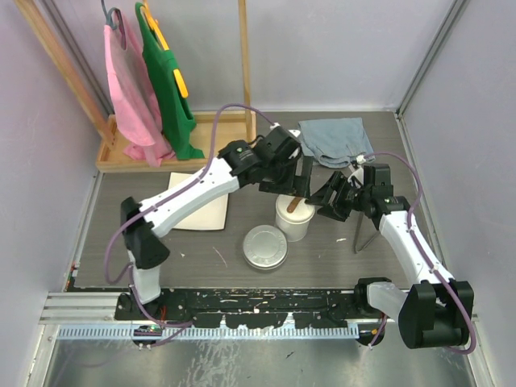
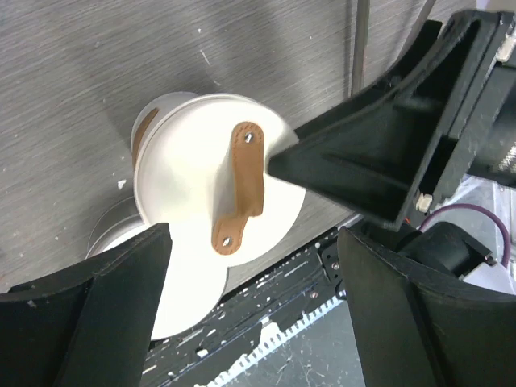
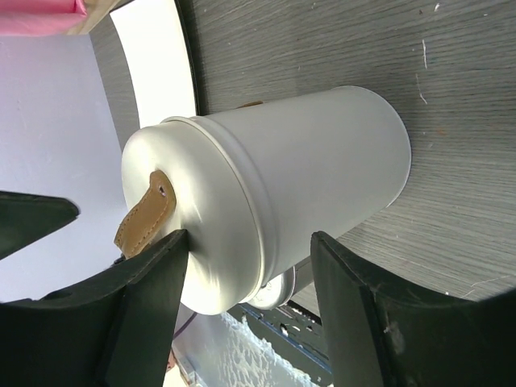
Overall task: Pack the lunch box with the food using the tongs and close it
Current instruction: Close the box lid on the packing box.
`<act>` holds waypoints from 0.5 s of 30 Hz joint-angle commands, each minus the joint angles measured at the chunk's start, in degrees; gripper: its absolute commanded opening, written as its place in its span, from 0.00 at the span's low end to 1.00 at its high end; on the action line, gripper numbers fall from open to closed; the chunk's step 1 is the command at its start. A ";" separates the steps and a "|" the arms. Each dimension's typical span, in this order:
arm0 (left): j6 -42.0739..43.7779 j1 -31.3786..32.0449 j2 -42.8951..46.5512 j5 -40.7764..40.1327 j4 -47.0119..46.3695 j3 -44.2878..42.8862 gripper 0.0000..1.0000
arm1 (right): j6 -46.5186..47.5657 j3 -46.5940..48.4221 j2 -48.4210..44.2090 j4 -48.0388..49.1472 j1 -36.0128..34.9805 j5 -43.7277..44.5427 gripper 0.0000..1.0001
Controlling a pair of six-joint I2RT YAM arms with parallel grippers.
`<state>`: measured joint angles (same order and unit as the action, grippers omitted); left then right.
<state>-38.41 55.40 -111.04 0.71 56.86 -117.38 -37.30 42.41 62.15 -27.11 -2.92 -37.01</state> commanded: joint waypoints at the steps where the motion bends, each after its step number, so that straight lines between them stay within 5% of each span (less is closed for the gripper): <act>1: -1.91 -1.95 11.23 -2.19 -10.10 9.42 0.86 | 1.53 0.82 0.75 0.46 -0.07 0.11 0.67; 4: -6.11 -5.80 17.94 -5.42 -15.83 20.72 0.87 | 1.86 1.23 0.79 0.14 -0.07 -0.07 0.67; 7: -9.27 -9.50 21.86 0.30 -22.99 31.13 0.84 | 1.97 1.44 0.81 0.53 -0.07 -0.24 0.67; 15: -14.08 -10.90 17.12 11.99 -33.59 36.68 0.81 | 2.12 2.57 1.73 0.59 -0.07 -1.48 0.67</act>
<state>-48.21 44.58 -92.86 4.82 34.96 -82.70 -36.75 42.94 63.46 -26.96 -2.87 -38.33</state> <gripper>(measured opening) 0.816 0.670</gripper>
